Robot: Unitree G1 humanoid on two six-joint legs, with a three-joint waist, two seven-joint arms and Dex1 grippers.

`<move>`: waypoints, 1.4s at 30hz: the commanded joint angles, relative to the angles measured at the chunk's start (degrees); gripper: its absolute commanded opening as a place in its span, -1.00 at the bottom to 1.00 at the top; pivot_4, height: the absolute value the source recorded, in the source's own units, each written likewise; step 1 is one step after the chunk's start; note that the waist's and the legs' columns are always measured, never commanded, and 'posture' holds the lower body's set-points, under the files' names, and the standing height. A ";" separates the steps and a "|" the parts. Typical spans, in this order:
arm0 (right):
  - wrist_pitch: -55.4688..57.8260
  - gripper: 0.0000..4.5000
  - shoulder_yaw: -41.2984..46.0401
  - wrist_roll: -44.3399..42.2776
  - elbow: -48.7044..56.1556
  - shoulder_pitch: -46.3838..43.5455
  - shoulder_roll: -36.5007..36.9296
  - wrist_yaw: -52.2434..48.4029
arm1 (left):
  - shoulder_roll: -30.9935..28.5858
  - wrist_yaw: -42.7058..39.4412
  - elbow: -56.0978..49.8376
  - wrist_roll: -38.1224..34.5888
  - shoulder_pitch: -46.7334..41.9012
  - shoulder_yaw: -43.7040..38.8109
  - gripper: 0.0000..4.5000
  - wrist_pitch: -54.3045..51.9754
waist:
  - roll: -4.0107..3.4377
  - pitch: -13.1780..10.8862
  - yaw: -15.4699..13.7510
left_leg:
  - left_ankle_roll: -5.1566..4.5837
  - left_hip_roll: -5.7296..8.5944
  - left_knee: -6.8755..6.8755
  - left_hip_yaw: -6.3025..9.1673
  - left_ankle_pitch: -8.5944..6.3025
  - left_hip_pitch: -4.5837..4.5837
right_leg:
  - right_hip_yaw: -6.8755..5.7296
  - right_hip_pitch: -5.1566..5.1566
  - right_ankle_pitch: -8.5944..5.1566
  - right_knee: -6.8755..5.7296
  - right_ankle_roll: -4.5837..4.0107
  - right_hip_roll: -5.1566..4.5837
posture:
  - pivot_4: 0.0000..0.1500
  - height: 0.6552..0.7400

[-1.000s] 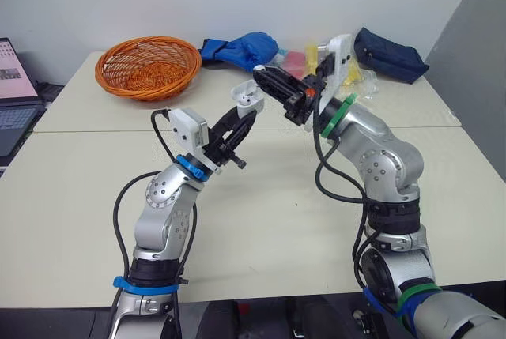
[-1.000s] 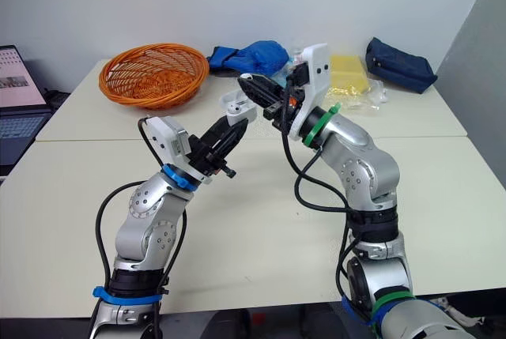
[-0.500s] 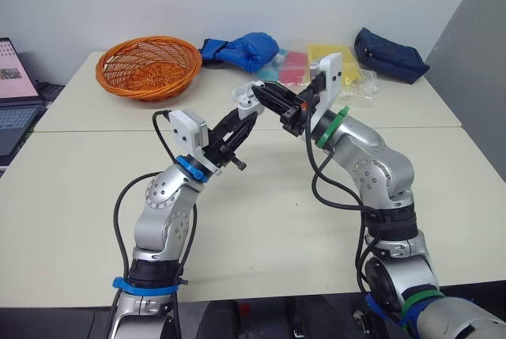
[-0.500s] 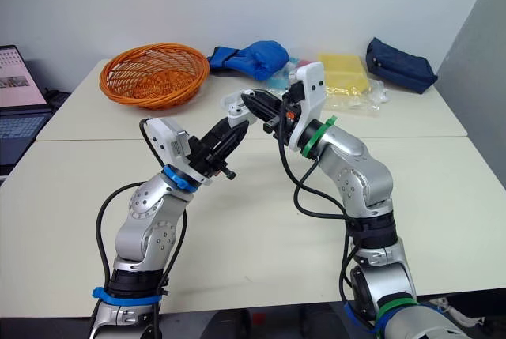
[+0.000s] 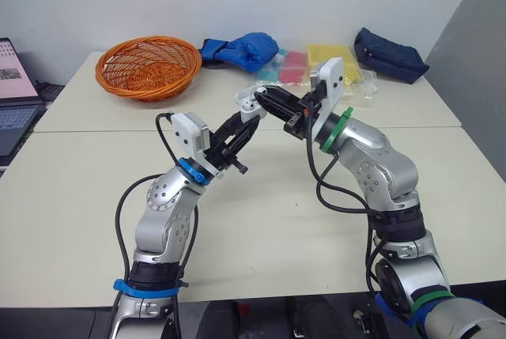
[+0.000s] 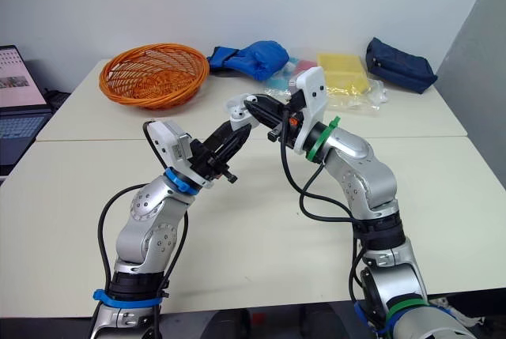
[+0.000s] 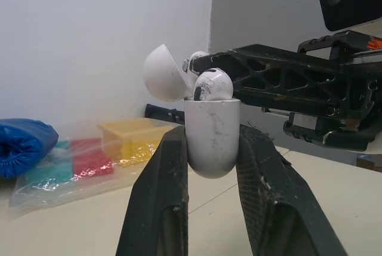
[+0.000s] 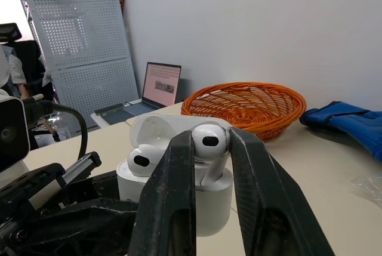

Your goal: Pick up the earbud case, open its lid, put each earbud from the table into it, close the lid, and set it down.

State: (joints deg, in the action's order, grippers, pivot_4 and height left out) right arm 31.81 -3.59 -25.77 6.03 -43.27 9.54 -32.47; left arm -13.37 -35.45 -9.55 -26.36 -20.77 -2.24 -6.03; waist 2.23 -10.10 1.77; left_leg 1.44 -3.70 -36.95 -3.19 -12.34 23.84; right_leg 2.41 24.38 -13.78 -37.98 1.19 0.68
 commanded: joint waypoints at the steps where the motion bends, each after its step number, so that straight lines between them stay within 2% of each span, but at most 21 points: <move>1: -0.79 -0.79 -0.02 -0.10 1.57 -0.16 0.34 -0.54 | 0.18 0.40 -3.31 -0.89 -0.82 -0.45 -0.67 0.60 | 0.00 0.00 -0.01 | 0.00 0.00 0.00 -0.01 0.00 0.00 | 0.01 0.00 0.00 0.00 0.00 0.00 | 1.00 1.00; 9: -1.04 -0.79 0.19 -0.21 1.43 -0.14 0.54 -0.59 | 0.04 0.30 -3.09 -0.83 -1.13 -0.46 -0.67 0.51 | 0.00 0.00 -0.01 | 0.00 0.00 0.01 -0.01 0.00 0.00 | 0.01 0.00 0.00 0.01 0.01 0.00 | 1.00 1.00; 11: -1.15 -0.47 0.13 -0.08 1.56 -0.10 0.51 -0.44 | 0.01 0.32 -3.04 -0.79 -1.18 -0.48 -0.67 0.49 | 0.00 0.00 0.00 | 0.00 0.00 0.01 -0.01 0.00 0.00 | 0.00 0.00 -0.01 0.01 0.01 0.00 | 1.00 1.00; 24: -1.79 -0.47 -0.14 0.33 1.31 -0.25 0.87 -0.83 | 0.09 0.46 -2.57 -0.46 -1.64 -0.33 -0.67 0.52 | 0.00 0.00 -0.01 | 0.00 0.00 0.01 -0.01 0.00 0.00 | 0.01 0.00 -0.01 0.02 0.01 0.00 | 1.00 1.00; 33: 0.65 -0.47 -2.81 1.15 0.90 -1.36 4.45 -4.39 | -0.01 0.33 -3.31 -0.67 -1.07 0.03 -0.67 0.19 | 0.00 0.00 0.00 | 0.00 0.00 0.02 -0.01 0.00 0.00 | 0.01 0.01 -0.01 0.03 0.00 0.00 | 1.00 1.00; 42: 1.32 -0.47 -1.38 -0.33 0.54 -2.21 3.65 -4.64 | 0.05 0.67 -3.64 -0.66 -0.85 -0.03 -0.67 -0.05 | 0.00 0.00 -0.01 | 0.00 0.00 0.03 -0.01 0.00 0.01 | 0.00 0.01 -0.01 0.03 0.00 -0.01 | 1.00 1.00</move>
State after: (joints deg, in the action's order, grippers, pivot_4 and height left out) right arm 32.95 -5.54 -24.84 5.93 -44.07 13.50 -36.25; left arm -13.55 -34.46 -9.54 -26.28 -20.87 -2.36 -7.17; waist 2.23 -10.10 1.76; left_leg 1.44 -3.71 -36.92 -3.20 -12.34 23.85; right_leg 2.42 24.40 -13.79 -37.96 1.19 0.68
